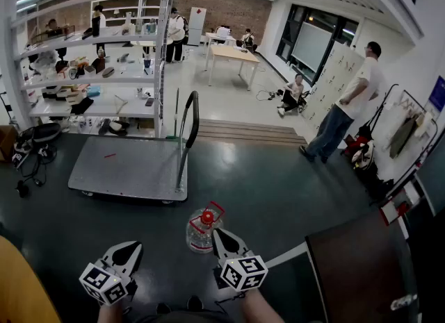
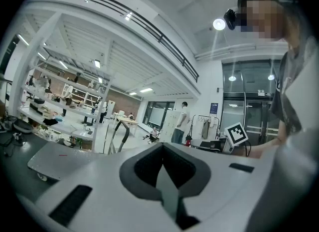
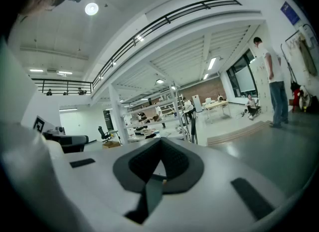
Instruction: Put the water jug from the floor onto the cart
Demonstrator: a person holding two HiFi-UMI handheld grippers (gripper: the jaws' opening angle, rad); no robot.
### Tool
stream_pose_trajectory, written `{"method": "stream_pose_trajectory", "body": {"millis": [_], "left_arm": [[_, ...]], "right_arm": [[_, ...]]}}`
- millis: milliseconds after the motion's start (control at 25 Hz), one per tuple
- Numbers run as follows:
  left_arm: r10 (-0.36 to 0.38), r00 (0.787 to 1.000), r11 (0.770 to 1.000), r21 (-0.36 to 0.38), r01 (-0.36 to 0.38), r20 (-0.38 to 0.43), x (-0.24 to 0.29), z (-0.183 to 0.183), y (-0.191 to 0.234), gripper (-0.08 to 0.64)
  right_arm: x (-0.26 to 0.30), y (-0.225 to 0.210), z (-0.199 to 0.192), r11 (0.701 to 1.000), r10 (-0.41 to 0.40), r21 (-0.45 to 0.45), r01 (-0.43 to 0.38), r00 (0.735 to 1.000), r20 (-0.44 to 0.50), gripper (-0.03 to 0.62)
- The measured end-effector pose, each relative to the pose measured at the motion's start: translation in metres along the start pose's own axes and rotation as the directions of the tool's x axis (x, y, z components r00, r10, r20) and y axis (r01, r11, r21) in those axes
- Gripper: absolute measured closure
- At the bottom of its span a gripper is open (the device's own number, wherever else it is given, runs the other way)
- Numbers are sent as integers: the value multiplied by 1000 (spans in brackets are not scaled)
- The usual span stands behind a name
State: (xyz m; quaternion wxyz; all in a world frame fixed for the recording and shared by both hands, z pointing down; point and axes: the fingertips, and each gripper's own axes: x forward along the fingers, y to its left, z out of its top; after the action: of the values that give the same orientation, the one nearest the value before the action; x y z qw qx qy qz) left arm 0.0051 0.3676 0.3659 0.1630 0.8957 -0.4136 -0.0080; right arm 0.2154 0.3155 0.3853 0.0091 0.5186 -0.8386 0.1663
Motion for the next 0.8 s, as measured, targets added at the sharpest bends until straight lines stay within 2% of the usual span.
{"method": "stream_pose_trajectory", "body": {"millis": [160, 280, 800], "left_arm": [[-27, 999, 1000, 0, 27, 31, 9, 2, 6, 552], [-35, 999, 999, 4, 34, 23, 14, 2, 6, 552], [39, 999, 999, 22, -39, -35, 4, -15, 6, 552]], "right_arm": [[7, -6, -3, 1000, -9, -4, 9, 1000, -5, 604], [9, -5, -6, 1000, -11, -12, 11, 1000, -18, 604], [5, -17, -33, 1000, 8, -10, -9, 998, -64, 604]]}}
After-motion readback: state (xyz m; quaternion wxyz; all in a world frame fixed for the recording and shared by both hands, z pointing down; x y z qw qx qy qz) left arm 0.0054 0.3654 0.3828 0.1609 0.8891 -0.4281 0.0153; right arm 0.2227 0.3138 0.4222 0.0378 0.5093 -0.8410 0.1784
